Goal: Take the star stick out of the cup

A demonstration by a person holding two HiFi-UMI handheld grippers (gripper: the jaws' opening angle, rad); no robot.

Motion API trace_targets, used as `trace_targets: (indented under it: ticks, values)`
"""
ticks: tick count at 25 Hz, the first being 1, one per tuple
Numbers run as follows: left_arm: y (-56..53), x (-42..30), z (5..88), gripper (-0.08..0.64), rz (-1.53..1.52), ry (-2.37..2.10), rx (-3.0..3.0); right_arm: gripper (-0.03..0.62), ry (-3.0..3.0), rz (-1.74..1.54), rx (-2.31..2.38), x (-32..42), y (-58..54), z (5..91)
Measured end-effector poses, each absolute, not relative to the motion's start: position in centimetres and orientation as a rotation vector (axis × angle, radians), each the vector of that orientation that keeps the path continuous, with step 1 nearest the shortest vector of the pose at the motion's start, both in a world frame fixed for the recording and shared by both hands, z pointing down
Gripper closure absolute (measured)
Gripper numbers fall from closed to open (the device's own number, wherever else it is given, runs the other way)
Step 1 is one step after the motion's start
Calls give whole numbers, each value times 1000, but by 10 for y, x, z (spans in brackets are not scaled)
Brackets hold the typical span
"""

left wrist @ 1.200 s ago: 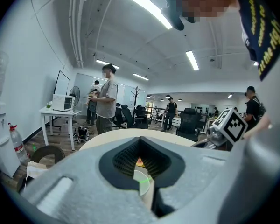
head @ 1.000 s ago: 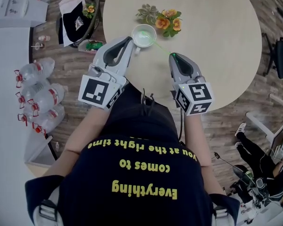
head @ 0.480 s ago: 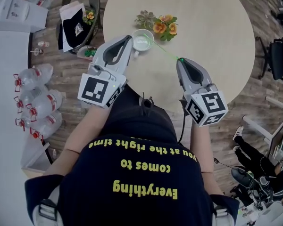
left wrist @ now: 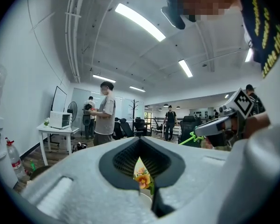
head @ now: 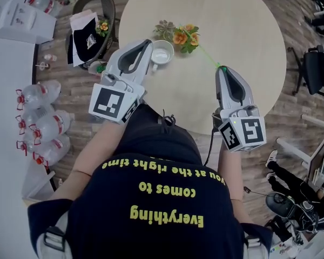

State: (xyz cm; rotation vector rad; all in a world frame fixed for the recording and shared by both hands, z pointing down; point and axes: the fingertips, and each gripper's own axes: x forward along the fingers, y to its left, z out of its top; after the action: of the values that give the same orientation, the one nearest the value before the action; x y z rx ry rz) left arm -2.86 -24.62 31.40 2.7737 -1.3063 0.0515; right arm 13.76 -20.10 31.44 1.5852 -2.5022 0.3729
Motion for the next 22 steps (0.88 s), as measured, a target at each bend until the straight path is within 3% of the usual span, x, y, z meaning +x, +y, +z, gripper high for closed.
trace_targets:
  ticks: [9,22]
  values:
    - [-249,-28,289,560,25,-1344,2816,563,-2507,81,1838,157,-204,262]
    - [-243,-25,279,560,10,-1358,2828,563,-2532,-72,1892,150,-201,241]
